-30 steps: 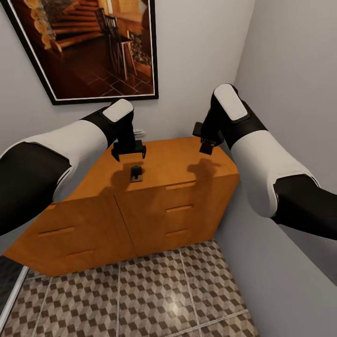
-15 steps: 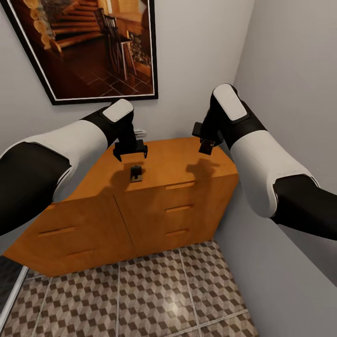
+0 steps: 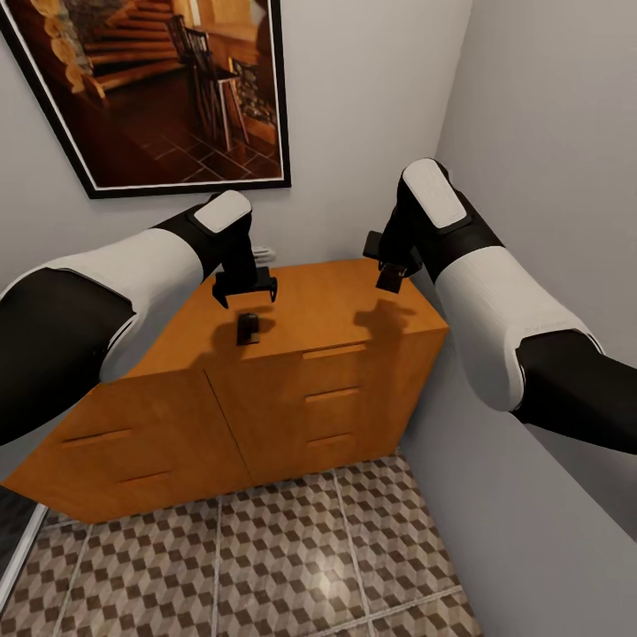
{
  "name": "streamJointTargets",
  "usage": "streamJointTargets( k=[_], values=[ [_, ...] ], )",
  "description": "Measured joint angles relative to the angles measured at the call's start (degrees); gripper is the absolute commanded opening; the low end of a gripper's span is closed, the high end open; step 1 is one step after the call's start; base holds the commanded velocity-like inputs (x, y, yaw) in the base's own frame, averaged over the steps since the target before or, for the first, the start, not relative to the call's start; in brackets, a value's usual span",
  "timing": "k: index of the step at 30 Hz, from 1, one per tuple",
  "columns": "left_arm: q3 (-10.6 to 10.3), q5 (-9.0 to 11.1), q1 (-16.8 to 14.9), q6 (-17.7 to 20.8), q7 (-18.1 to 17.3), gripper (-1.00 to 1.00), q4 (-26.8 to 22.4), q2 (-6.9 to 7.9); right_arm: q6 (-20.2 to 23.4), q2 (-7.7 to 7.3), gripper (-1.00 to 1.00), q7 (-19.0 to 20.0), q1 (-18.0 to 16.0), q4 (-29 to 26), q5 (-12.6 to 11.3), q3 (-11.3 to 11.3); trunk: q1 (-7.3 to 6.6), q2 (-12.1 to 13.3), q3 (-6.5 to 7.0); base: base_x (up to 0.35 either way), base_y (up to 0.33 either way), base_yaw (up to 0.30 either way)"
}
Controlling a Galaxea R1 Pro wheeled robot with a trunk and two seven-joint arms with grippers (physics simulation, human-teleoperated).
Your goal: Take the four mousetraps from the cabinet in the bathroom and place them on the bathroom floor. Make sure all four end up on the same floor surface, and ensure that at least two of them are either under or directly next to the same bathroom sink.
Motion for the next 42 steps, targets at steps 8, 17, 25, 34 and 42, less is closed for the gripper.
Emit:
streamJointTargets(
  k=[8,17,25,34,42],
  values=[
    [0.00,-0.08,0.00,0.02,-0.27,1.00,0.06,0.00,0.00,0.00,-1.00,0.00,0.00,0.00,0.01,0.05,0.00,0.00,0.00,0.000,0.000,0.000],
    [-0.05,-1.62,0.00,-0.04,-3.50,1.00,0.39,0.00,0.00,0.00,-1.00,0.00,0.00,0.00,0.01,0.07,0.43,-0.79,-0.36,0.000,0.000,0.000],
    [-0.03,-3.53,0.00,0.02,-4.07,1.00,1.15,0.00,0.00,0.00,-1.00,0.00,0.00,0.00,0.01,0.13,2.19,-4.00,-1.79,0.000,0.000,0.000],
    [-0.03,-3.73,0.00,0.03,-4.15,1.00,1.59,0.00,0.00,0.00,-1.00,-0.07,0.00,0.00,0.01,0.13,4.17,-7.61,-3.41,0.000,0.000,0.000],
    [-0.03,-3.76,0.00,0.03,-4.14,1.00,1.92,0.00,0.00,0.00,-1.00,-0.09,0.00,0.00,0.00,0.13,5.93,-10.82,-4.85,0.000,0.000,0.000]
  ],
)
